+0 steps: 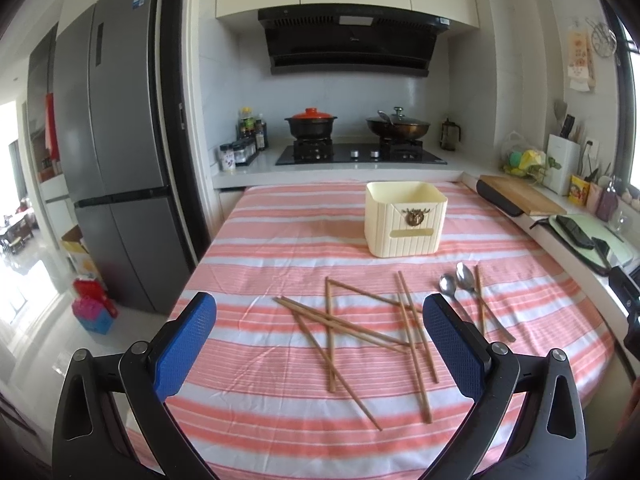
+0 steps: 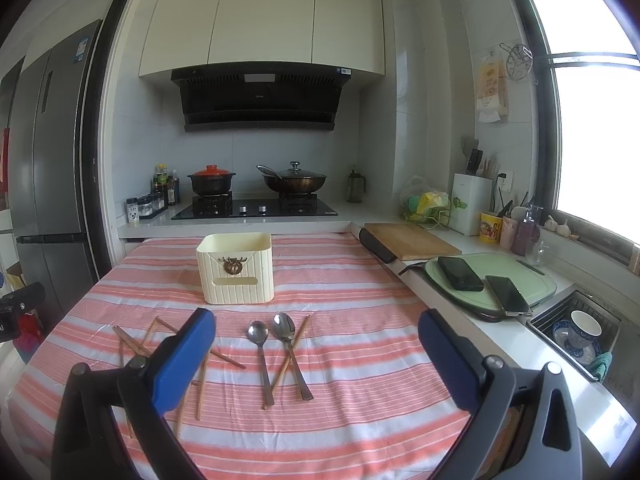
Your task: Organize utensils
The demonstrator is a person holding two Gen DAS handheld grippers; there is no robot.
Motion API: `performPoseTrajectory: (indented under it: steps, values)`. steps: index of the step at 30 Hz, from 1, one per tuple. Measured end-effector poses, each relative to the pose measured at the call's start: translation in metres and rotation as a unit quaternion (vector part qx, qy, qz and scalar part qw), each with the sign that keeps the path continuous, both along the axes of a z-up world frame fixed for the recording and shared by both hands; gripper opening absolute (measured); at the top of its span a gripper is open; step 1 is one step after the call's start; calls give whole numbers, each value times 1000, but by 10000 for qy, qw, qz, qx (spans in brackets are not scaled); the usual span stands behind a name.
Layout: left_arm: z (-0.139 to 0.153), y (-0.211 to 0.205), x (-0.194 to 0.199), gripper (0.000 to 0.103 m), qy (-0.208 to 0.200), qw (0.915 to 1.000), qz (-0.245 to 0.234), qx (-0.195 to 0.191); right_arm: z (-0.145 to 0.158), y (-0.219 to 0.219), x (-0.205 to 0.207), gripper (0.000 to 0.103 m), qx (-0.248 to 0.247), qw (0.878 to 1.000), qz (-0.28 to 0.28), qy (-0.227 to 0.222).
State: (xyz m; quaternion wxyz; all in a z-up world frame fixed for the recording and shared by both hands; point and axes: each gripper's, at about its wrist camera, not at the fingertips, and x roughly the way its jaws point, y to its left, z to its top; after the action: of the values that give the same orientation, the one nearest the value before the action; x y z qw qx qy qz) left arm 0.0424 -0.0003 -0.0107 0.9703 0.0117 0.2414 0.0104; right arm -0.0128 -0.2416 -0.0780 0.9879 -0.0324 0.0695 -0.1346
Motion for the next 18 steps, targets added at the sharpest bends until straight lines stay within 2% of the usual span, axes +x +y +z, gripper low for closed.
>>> performPoseTrajectory:
  steps: [7,18]
  values:
    - [-2,4,3,103,-10,10000,68,22,0,1,4,103,-53,10000,24,75]
    - [-15,24,22,103,274,9987,411,-118,1,3,12,103,-88,9998,59,158]
